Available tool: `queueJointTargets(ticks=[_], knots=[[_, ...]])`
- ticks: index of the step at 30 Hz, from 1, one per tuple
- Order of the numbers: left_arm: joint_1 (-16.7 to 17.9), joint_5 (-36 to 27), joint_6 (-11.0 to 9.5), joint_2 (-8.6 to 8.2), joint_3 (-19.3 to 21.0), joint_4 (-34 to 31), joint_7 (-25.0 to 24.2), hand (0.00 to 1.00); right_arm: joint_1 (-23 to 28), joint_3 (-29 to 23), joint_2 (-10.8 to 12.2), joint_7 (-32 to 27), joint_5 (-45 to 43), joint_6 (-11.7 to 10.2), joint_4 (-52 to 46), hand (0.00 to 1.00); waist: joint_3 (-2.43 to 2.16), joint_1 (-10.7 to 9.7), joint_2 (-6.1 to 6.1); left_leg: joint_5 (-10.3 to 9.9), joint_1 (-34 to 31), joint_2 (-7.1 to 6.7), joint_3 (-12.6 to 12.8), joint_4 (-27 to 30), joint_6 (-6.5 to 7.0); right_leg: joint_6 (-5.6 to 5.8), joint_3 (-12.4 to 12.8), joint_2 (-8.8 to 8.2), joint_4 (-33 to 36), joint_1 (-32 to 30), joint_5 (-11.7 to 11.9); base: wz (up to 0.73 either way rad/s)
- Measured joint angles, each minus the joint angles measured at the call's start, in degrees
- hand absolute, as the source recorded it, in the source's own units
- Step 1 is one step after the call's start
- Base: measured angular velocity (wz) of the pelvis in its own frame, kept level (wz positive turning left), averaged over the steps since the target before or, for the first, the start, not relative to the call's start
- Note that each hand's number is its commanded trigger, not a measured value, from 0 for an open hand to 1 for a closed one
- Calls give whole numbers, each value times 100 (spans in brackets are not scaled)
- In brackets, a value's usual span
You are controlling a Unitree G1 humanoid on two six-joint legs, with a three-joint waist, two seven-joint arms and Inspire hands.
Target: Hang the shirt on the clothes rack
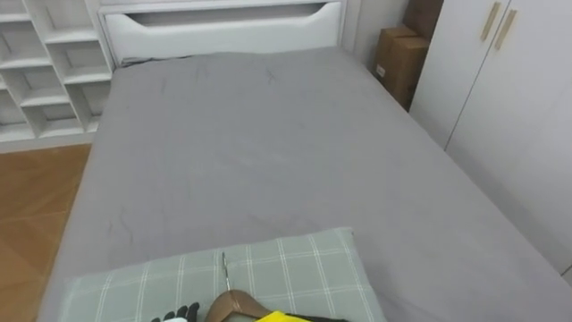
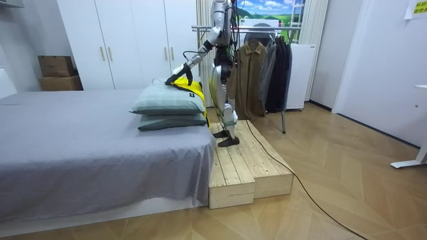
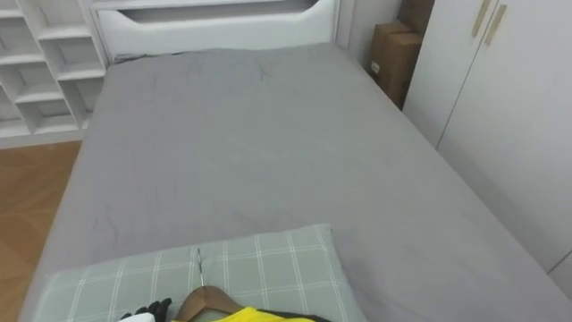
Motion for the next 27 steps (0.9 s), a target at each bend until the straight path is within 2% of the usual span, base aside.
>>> queueJointTargets(ticks=[4,8,11,20,22,23,24,27], knots=[[-7,-25,-5,-10,47,226,0,0,23,42,10,-42,39,3,-138,0,11,26,-71,4,-3,8,68,1,4,-7,16,1,11,-10,6,-5],[-12,-247,-5,-64,271,488,-26,0,42,54,53,-41,113,9,-168,0,-6,98,-156,3,-12,19,72,0,5,-13,25,8,10,-12,21,-2],[-15,-289,-11,-92,330,499,-86,0,31,55,54,-42,188,73,-169,0,-19,141,-180,2,-17,21,67,-14,6,-9,7,10,7,-13,38,1],[-51,-922,-36,-167,551,652,-117,0,-24,45,54,-44,209,120,-157,0,-34,147,-172,2,-15,22,81,-79,6,-5,-5,17,6,-48,61,0],[-87,-1001,-42,-167,552,673,-128,53,-20,45,54,-55,229,121,-157,0,-38,140,-165,2,-55,22,90,-49,6,-5,9,14,20,-88,61,-2],[-157,-1077,-46,-166,552,709,-134,83,-32,45,57,-68,228,122,-157,0,-39,150,-166,6,-117,22,100,-9,13,-5,40,11,47,-142,61,-3],[-184,-1082,-46,-162,553,727,-137,100,-40,45,59,-81,228,122,-157,0,-39,150,-167,8,-130,22,101,12,15,-5,43,8,62,-168,61,-4],[-220,-1098,-50,-158,628,754,-119,100,-36,45,64,-104,227,122,-161,0,-38,145,-172,9,-212,21,122,85,18,-5,79,4,105,-241,61,-5]])
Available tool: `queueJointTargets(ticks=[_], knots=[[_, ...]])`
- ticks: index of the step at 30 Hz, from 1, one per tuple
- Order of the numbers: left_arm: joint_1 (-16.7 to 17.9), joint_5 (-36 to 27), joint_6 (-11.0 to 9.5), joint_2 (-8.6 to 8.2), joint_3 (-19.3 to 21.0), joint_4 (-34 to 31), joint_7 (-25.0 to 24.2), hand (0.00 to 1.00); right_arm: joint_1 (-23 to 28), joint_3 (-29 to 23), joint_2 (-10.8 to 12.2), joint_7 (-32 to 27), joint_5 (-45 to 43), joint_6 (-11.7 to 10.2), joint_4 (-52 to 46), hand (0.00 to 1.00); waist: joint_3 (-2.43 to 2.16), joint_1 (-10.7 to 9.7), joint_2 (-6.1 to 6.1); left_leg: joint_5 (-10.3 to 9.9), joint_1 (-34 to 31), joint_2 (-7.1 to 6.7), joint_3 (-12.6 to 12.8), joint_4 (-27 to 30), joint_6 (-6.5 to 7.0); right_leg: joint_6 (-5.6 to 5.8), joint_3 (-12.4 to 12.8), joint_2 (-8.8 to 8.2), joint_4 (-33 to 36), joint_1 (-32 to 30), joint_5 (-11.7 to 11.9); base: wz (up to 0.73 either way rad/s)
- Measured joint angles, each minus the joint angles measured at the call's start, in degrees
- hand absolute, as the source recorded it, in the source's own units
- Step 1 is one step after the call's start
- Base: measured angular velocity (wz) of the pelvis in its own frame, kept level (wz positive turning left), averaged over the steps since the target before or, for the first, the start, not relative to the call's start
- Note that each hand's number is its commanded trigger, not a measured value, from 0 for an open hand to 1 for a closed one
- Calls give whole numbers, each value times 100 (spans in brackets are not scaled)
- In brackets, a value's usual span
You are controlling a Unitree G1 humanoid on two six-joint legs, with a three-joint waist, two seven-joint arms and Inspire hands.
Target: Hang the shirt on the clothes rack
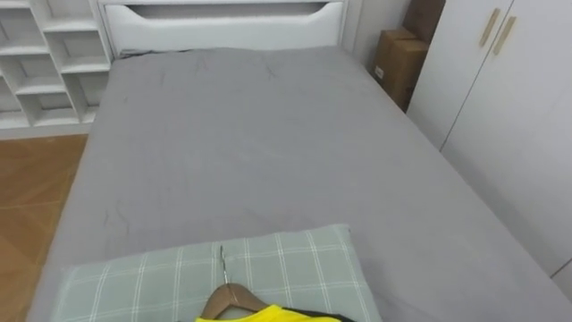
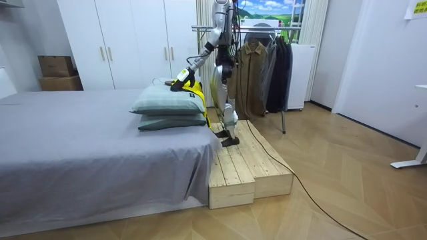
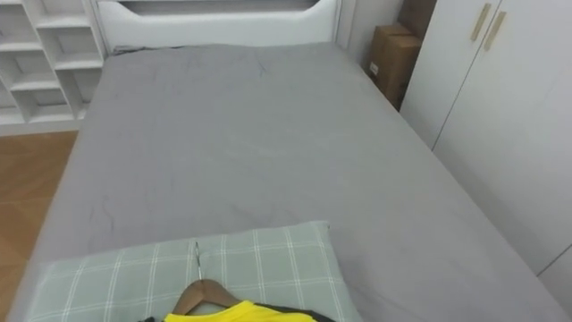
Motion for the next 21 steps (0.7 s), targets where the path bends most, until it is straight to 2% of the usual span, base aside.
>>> queueJointTargets(ticks=[6,12,21], knots=[[-293,-30,25,122,161,38,141,100,-19,1,2,-14,0,6,-13,0,6,-3,11,0,-41,1,14,-85,0,0,28,3,92,-95,0,-2],[-316,-27,54,122,173,109,182,100,18,0,2,-66,1,73,-11,0,7,-4,24,0,-22,-2,15,-104,0,0,30,4,90,-87,0,0],[-316,-37,46,109,152,175,188,100,-5,2,4,-107,2,53,-10,0,36,0,53,6,8,-3,15,-62,8,3,41,5,71,-42,-3,0]])
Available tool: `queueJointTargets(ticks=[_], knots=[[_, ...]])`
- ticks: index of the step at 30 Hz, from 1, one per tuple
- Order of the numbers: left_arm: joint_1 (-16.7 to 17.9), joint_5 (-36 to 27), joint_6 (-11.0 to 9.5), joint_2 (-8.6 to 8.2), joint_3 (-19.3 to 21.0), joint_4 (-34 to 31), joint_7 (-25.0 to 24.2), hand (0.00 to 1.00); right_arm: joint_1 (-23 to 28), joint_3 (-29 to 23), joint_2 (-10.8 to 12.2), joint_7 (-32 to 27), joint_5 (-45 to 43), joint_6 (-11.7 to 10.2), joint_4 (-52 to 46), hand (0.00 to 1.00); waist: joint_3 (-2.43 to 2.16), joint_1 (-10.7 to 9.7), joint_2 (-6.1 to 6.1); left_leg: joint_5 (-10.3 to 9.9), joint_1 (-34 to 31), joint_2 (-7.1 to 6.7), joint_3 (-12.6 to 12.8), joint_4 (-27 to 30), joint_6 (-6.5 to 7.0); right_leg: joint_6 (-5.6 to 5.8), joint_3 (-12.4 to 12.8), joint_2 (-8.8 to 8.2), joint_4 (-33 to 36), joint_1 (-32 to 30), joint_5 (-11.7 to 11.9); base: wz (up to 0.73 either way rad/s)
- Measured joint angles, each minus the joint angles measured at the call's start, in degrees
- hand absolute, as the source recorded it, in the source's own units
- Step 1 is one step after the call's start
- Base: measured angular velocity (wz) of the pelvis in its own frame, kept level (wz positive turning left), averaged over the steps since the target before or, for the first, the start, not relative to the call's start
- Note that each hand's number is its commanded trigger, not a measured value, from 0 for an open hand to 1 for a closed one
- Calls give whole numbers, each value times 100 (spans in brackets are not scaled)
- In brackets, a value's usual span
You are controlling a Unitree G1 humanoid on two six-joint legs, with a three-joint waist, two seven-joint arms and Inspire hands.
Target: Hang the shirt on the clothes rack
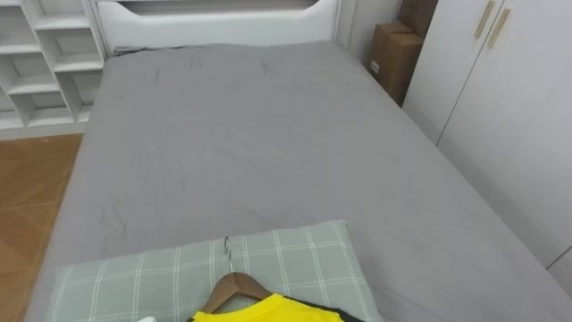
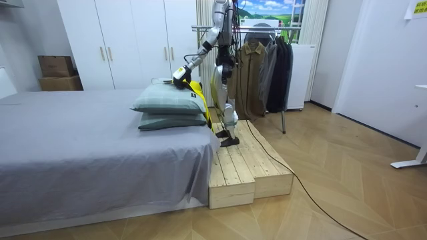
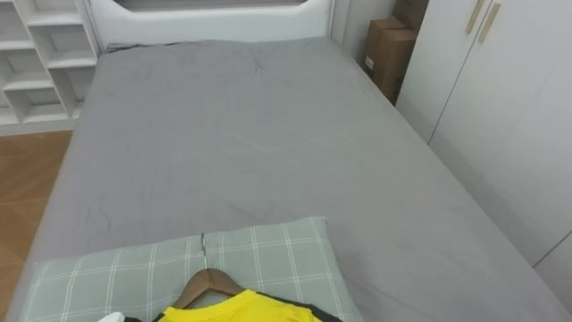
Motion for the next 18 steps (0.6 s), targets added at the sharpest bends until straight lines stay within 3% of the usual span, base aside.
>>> queueJointTargets(ticks=[12,18], knots=[[6,-58,-2,-19,45,-2,10,100,-43,-3,-5,-2,-3,-16,-237,0,-11,11,46,0,6,-1,-4,-51,0,2,-1,9,-81,20,4,0],[6,-237,-36,-34,-96,-3,51,100,-57,10,-12,-3,0,-238,-240,0,9,5,112,2,0,-2,-10,33,1,3,-23,-4,-124,51,4,0]])
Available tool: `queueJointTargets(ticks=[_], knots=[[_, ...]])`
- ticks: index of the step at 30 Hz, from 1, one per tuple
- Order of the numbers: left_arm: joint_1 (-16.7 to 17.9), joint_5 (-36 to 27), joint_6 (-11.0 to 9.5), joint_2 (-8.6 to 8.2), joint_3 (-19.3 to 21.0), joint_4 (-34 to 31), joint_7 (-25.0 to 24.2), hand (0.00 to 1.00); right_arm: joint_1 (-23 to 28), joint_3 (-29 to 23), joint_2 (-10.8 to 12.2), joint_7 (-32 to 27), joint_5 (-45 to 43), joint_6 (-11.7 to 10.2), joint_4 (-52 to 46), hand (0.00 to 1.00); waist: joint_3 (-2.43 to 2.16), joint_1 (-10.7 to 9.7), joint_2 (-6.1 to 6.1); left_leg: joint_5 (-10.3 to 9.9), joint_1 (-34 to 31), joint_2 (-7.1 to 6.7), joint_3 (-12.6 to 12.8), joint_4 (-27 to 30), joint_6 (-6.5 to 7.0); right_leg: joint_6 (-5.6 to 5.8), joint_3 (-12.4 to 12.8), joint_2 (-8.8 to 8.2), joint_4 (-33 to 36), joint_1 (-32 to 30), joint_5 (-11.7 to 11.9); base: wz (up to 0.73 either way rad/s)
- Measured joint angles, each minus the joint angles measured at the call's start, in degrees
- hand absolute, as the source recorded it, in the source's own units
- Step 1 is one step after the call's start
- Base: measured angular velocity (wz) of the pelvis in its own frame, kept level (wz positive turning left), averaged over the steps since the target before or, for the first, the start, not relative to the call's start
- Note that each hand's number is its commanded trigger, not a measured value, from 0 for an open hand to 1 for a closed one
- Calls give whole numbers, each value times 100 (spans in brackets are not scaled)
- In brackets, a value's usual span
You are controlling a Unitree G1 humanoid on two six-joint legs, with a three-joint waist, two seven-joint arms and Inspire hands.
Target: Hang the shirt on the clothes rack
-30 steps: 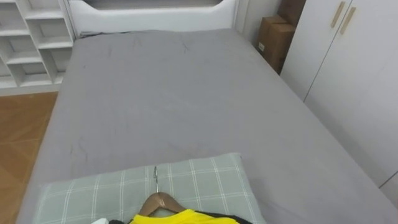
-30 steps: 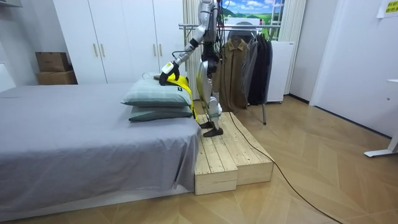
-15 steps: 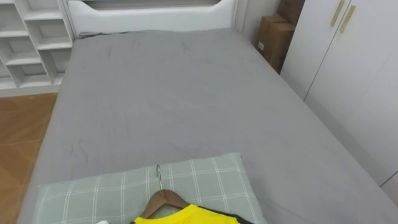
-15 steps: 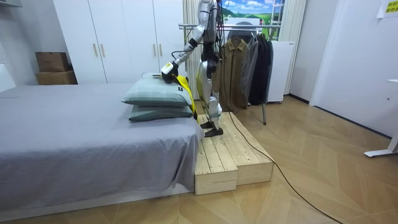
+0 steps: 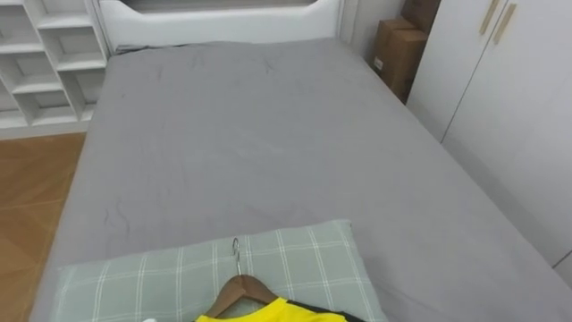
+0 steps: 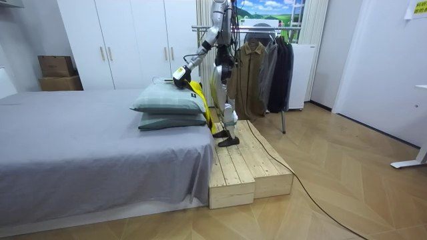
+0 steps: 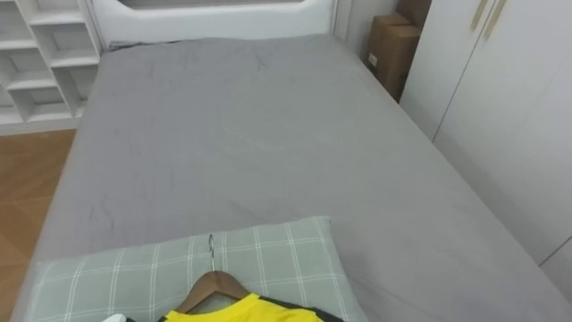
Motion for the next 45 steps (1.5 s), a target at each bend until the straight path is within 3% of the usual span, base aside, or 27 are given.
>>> queueJointTargets(ticks=[9,19,24,28,33,45], knots=[[70,-101,-87,-2,-114,-44,69,100,-5,-4,-10,-51,122,-190,45,0,2,-12,19,1,103,-2,-55,-21,-1,1,-66,-3,-77,165,1,3],[582,-66,-183,40,-272,-984,370,100,-172,-11,-18,-314,585,-443,241,0,17,11,88,2,213,-1,-88,-3,1,16,-111,-4,-181,332,52,2],[670,56,-192,47,-271,-1219,453,100,-159,-16,-27,-355,799,-449,308,0,22,10,95,2,249,-7,-159,-5,2,18,-155,-7,-205,404,56,6],[706,391,-193,57,-278,-1720,457,100,-243,-13,-93,-297,760,-454,449,0,51,57,164,9,260,-7,-172,-73,14,28,-173,1,-262,408,111,0],[869,738,-205,121,-404,-2471,521,100,-283,-12,-100,-275,706,-472,532,0,45,148,171,19,208,-23,-256,-37,30,32,-268,-24,-275,404,114,8],[898,824,-305,180,-519,-2666,578,100,-311,-7,-136,-248,933,-623,562,0,39,166,157,45,213,-46,-330,13,40,43,-337,-48,-376,517,121,4]])
